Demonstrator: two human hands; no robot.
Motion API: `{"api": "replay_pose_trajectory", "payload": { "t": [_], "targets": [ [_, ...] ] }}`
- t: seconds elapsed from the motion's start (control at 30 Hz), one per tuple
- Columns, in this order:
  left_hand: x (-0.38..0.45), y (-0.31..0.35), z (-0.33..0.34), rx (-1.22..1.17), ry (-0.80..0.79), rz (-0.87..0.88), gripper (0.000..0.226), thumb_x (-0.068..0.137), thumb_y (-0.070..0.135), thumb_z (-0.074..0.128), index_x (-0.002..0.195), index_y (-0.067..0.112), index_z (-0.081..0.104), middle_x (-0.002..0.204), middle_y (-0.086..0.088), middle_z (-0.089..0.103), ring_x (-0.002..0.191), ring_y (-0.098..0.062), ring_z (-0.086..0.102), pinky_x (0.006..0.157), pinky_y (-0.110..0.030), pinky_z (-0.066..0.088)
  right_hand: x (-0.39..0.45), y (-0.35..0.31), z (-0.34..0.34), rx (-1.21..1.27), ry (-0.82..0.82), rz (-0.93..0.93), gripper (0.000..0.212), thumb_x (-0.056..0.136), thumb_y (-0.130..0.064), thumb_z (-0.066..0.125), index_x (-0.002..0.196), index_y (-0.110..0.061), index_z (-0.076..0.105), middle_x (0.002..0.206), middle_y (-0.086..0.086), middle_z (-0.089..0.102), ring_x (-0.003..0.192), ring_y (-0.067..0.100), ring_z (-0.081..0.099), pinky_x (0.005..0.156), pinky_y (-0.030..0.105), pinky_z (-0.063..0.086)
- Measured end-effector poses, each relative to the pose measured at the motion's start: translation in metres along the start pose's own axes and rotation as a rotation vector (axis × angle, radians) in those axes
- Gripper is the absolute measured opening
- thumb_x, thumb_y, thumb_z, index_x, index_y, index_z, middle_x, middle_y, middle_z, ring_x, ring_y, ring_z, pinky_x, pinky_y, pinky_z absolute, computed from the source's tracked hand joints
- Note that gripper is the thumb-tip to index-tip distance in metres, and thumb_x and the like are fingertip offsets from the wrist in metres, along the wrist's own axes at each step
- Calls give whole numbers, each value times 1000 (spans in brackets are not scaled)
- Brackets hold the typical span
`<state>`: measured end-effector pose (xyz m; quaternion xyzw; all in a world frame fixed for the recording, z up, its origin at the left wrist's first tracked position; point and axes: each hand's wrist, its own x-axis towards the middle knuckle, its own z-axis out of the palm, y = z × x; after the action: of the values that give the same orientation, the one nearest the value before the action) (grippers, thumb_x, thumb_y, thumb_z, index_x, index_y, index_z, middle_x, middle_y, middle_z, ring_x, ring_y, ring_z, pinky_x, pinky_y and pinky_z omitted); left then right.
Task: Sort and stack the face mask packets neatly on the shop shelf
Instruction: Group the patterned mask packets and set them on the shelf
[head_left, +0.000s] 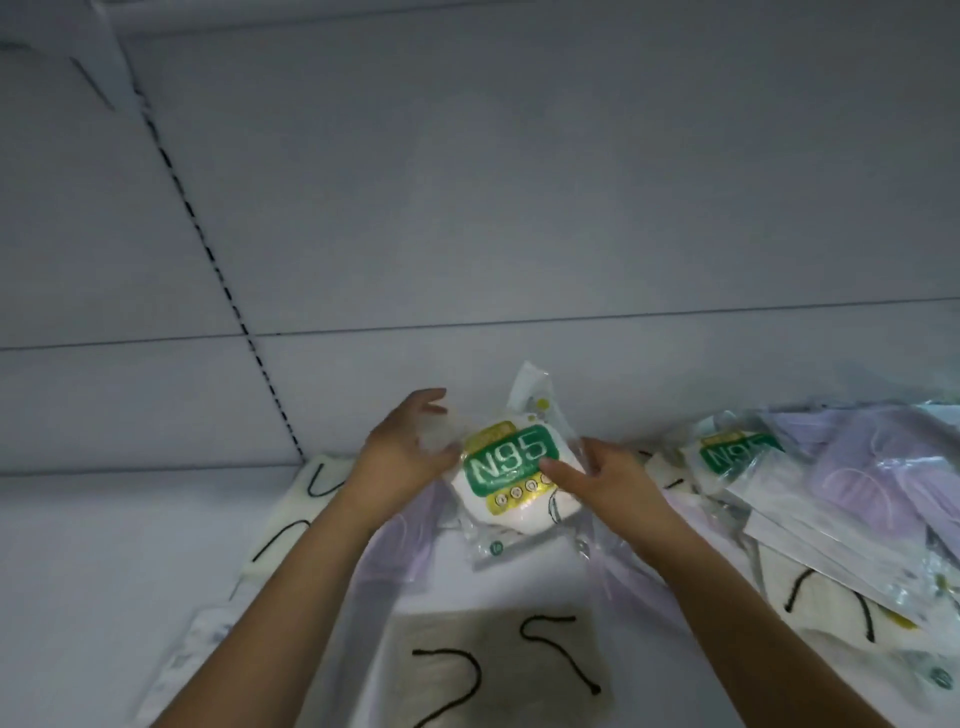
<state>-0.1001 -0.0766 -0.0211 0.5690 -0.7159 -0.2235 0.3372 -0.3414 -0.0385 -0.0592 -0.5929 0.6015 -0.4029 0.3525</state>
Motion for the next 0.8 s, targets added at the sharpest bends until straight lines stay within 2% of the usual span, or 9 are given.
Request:
{"api": "replay_pose_trajectory", "payload": {
  "t": [0.07, 0.13, 0.23, 0.33, 0.4, 0.5, 0.6, 0.7, 0.8],
  "targets": [
    [-2, -18, 7, 152, 319, 32, 49, 83, 13, 72, 130, 16, 58, 120, -6, 60, 108, -24, 57, 89, -29, 44, 19, 11, 24, 79, 59, 105, 36, 89, -49, 66, 88, -13, 66, 90, 13, 72, 83, 25, 68, 69, 30, 51],
    [-12, -24, 23, 212, 355, 138, 39, 85, 14, 63, 124, 15, 61, 117, -8, 60, 105, -25, 56, 85, -30, 43, 34, 19, 40, -53, 52, 161, 32, 94, -44, 61, 95, -13, 65, 91, 11, 69, 88, 28, 64, 65, 23, 43],
    [-29, -29, 57, 292, 11, 310, 52, 87, 38, 46, 134, 22, 58, 134, -6, 56, 118, -23, 49, 97, -31, 39, 35, 26, 37, -315, 135, 86, 46, 94, -38, 62, 129, -8, 59, 123, 11, 61, 106, 26, 62, 87, 28, 45],
    [-30, -34, 78, 519, -336, 166, 84, 75, 66, 15, 150, 36, 38, 158, 3, 32, 135, -26, 34, 105, -34, 36, 15, 36, 3, -552, 129, -15, 51, 89, -39, 66, 132, -13, 56, 129, 10, 56, 115, 27, 57, 96, 33, 45],
    [-27, -35, 83, 572, -360, 133, 81, 76, 66, 16, 149, 39, 39, 157, 5, 33, 135, -28, 36, 104, -38, 38, -4, 50, -26, -724, 113, 33, 63, 85, -49, 67, 137, -17, 51, 135, 8, 52, 122, 28, 51, 99, 34, 41],
    [-22, -29, 89, 566, -191, 184, 61, 82, 53, 34, 133, 32, 60, 141, 0, 53, 123, -32, 49, 97, -42, 41, -36, 67, -61, -954, 36, 164, 91, 79, -71, 60, 150, -21, 33, 151, 4, 40, 135, 27, 41, 110, 37, 33],
    [-21, -10, 107, 346, -43, 352, 49, 84, 43, 39, 115, 20, 69, 117, -4, 64, 106, -28, 59, 87, -39, 49, -59, 76, -71, -771, 76, 128, 86, 84, -63, 62, 150, -18, 33, 152, 5, 40, 137, 22, 40, 110, 30, 29],
    [-31, 24, 134, 271, -294, 482, 56, 88, 51, 34, 131, 27, 60, 131, 2, 57, 119, -21, 53, 102, -39, 44, -54, 74, -77, -635, 415, -21, 51, 89, -41, 67, 133, -18, 57, 130, 4, 59, 117, 24, 56, 95, 29, 43],
    [-40, 35, 175, 532, -576, 507, 65, 91, 63, 26, 151, 40, 33, 160, 1, 30, 146, -24, 27, 118, -40, 22, -24, 76, -98, -772, 622, 45, 59, 84, -50, 67, 127, -11, 59, 122, 12, 63, 108, 32, 60, 88, 40, 50]
  ]
}}
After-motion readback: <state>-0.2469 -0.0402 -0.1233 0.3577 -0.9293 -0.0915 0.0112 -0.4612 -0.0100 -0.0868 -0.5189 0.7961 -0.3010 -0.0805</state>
